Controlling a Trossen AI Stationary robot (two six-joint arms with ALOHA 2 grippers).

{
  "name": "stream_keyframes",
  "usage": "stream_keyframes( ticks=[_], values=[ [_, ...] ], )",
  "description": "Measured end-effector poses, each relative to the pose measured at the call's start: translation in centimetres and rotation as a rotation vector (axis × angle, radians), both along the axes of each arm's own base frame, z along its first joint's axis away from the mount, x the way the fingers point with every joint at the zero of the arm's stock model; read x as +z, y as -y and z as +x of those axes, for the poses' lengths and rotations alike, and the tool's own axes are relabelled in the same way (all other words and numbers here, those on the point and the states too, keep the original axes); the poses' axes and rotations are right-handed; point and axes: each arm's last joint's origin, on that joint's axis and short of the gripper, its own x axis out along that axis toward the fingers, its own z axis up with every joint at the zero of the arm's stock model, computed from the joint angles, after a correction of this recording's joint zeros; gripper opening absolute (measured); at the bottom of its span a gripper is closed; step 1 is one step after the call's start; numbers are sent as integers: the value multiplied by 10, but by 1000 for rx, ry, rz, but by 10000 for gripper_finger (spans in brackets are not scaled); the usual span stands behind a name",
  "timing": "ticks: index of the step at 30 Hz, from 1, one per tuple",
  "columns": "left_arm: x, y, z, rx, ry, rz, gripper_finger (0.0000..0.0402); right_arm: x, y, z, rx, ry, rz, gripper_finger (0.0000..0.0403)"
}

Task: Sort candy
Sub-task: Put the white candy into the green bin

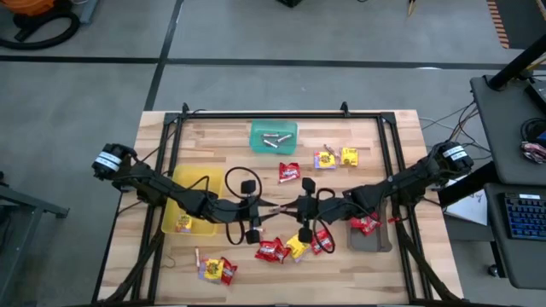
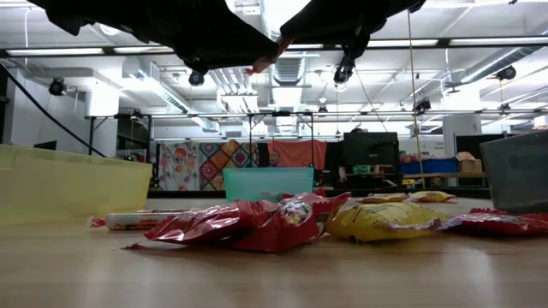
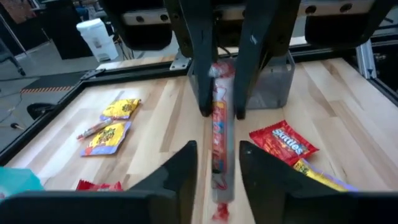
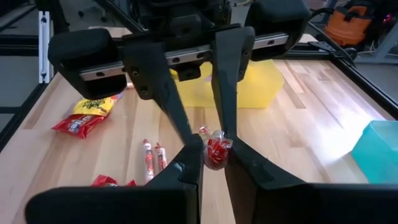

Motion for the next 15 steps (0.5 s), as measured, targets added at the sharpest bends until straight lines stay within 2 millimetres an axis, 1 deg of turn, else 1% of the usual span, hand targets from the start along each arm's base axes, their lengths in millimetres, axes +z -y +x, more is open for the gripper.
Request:
stream_keyframes(
  ticks=[4,8,12,15],
  values=[
    [0,-2,-4,9,-44,-8,134,4,10,1,-30,5,3,36],
    [3,-6,-13,40,-113,-38,148,9,26,1,-71,-5,-3,36],
    [11,-10,-27,59,-182,-76,150,18,54,8,-170,-54,-18,36],
    [16,-15,-39,86,-231,-111,150,23,81,17,-252,-81,-21,36]
  ],
)
